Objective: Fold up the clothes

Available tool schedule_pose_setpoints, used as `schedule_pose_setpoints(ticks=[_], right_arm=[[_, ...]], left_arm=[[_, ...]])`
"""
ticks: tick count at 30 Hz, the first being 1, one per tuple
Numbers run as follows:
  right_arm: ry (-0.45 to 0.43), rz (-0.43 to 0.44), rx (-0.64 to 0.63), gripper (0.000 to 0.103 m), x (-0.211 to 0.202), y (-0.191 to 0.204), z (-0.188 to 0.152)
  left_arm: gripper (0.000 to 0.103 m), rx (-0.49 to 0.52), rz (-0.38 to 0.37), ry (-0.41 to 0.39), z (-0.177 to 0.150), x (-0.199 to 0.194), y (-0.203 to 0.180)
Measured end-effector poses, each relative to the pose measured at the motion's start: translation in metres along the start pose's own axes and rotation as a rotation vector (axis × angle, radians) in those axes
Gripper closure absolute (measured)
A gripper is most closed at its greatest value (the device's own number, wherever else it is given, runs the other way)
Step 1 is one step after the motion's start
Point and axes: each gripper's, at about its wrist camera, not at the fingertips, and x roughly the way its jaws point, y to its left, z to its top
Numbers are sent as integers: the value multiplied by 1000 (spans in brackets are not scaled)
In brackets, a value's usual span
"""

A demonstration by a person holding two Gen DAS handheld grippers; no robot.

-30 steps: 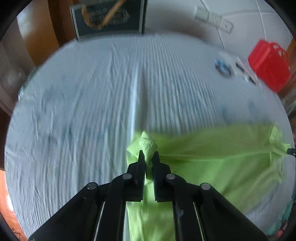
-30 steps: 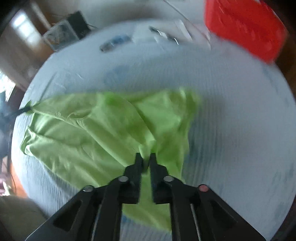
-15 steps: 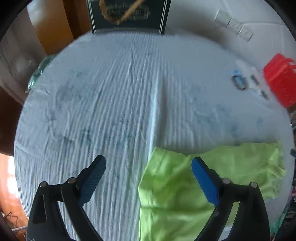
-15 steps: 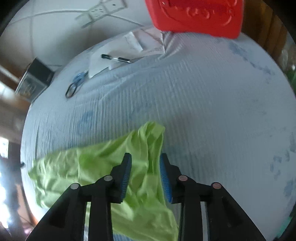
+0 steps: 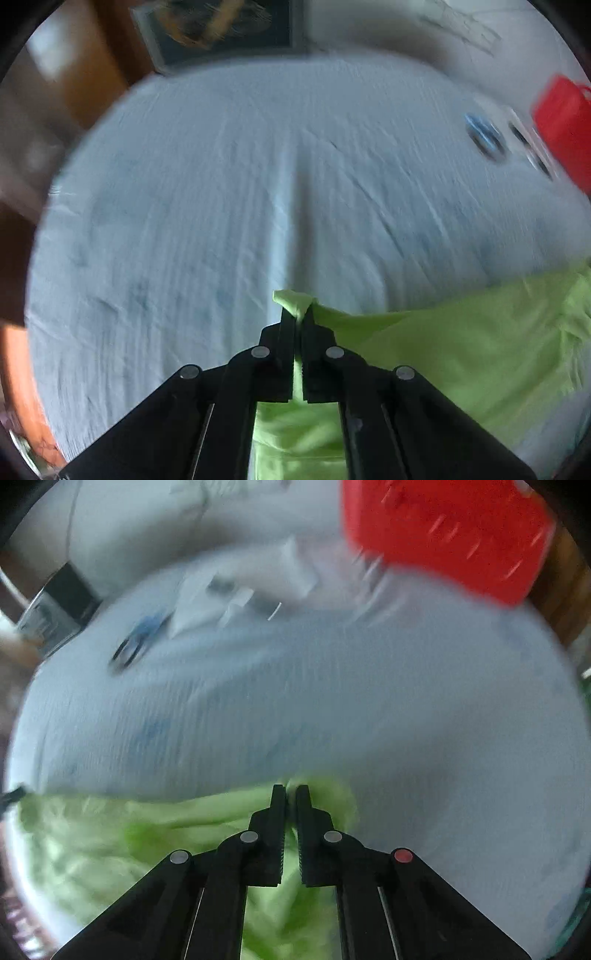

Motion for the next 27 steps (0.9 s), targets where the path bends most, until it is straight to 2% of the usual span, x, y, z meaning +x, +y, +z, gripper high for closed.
schedule_pose_setpoints(ticks=[1,3,4,6,7,8,10,14,17,19,23,24,25,27], right_arm=[[-28,-54,6,92,2,-6,3],[30,-9,87,85,12,-20,3],[53,16,122,85,15,-26,3],[29,99,125,82,0,-22,-5],[34,158,108,77,-9,-16,-11],[41,214,91,73,-17,-11,-17],[65,286,45,52,-25,6,-25],[98,348,-16,50,-28,37,-29],[111,346,-5,50,-16,56,-24],[116,348,7,50,-8,67,-20],[131,295,-15,51,12,87,-14],[134,280,-22,66,17,92,-13],[128,268,-41,97,17,95,-15],[116,243,-78,99,17,101,-18]], left_arm=[[100,-41,-4,8,4,8,5],[100,-100,-21,41,8,20,11],[99,-116,-35,69,9,24,13],[90,-85,-54,55,6,15,11],[72,-86,-59,50,4,10,13],[42,-88,-64,46,3,4,16],[19,-94,-73,37,0,-8,20],[19,-92,-75,49,-3,-21,30],[19,-31,-88,84,-9,-17,29],[19,-25,-104,106,-16,-11,28],[40,-19,-131,149,-30,1,25],[42,-19,-132,159,-31,5,24],[43,-19,-134,169,-32,10,23],[43,-24,-129,181,-34,17,23]])
